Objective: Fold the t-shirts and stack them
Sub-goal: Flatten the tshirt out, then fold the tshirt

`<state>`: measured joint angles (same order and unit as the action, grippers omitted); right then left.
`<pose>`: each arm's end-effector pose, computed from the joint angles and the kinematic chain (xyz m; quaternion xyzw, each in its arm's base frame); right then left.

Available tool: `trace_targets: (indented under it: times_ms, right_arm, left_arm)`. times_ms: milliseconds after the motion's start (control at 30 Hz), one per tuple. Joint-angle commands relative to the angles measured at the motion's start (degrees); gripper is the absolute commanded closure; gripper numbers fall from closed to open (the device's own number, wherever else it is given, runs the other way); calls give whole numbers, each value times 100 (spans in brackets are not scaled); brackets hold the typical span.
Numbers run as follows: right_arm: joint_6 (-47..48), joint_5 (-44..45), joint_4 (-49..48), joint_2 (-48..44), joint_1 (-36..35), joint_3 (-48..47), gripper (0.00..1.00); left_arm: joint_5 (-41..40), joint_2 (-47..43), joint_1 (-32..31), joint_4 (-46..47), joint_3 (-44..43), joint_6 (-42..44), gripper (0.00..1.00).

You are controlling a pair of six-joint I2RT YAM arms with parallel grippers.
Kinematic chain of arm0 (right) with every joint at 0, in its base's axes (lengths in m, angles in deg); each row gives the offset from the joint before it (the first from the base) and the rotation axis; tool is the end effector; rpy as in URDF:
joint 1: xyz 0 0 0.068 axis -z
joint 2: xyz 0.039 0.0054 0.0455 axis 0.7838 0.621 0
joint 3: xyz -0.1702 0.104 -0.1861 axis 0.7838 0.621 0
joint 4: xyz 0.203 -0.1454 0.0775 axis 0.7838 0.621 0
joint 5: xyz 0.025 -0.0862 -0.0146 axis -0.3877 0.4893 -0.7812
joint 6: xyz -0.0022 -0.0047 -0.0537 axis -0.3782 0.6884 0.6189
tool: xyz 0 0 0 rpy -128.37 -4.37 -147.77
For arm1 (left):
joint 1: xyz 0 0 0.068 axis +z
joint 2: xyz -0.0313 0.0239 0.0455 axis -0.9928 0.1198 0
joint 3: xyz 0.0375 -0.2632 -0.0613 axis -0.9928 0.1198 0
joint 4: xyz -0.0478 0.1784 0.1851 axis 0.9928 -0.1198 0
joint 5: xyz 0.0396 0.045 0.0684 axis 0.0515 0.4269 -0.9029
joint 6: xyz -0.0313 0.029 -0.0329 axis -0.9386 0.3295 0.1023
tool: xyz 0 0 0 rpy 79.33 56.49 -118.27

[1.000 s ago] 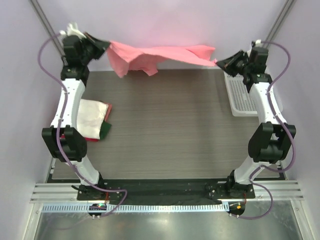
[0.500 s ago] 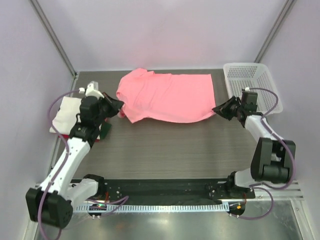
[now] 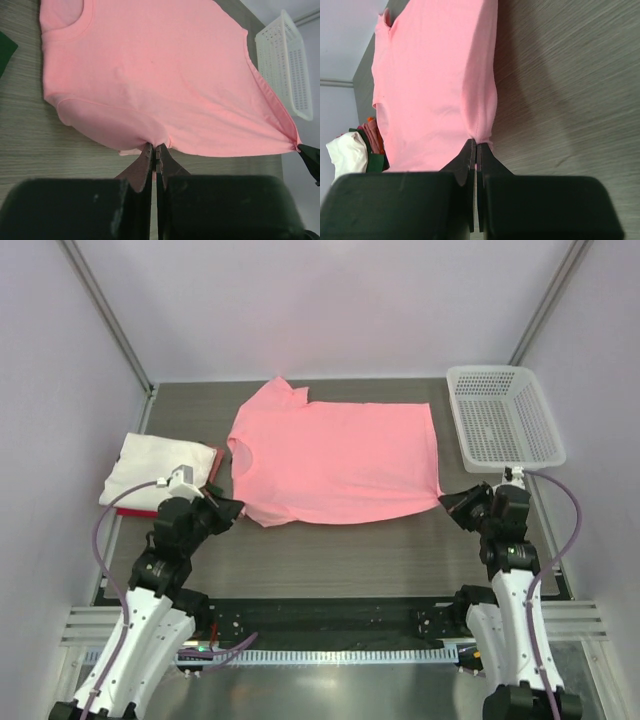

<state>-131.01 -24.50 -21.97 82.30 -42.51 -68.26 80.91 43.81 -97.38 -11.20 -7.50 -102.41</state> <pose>0.1548 -0.0142 0.2358 0.3008 0.8085 0.2594 0.4342 0.1364 -0.0376 0.2537 -0.1944 0.8058 -0.3035 0.4699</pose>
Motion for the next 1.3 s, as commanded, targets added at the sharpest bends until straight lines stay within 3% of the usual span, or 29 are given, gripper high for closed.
trace_targets:
  times_ms: [0,100,333,633,1033,1267]
  right_arm:
    - [-190,414,644,-617,4,208,99]
    - [-146,554,803,-882,4,331,99]
    - [-155,1468,953,-443,4,340,99]
    - [-94,1504,734,-179,4,437,99]
    - [144,1135,206,1095,-5,-275,99]
    - [214,1020,-93,1745,-14,-512,99]
  left_arm:
    - [148,-366,-15,-253,89,-117,100]
    - [175,-350,-24,-218,99,-196,99]
    - [737,510,-129,581,362,-162,100]
    - [149,1074,-578,635,222,76,100]
    - [-1072,2444,-569,-164,-2044,551,100]
    - [-1302,3094,-525,-157,-2687,639,100]
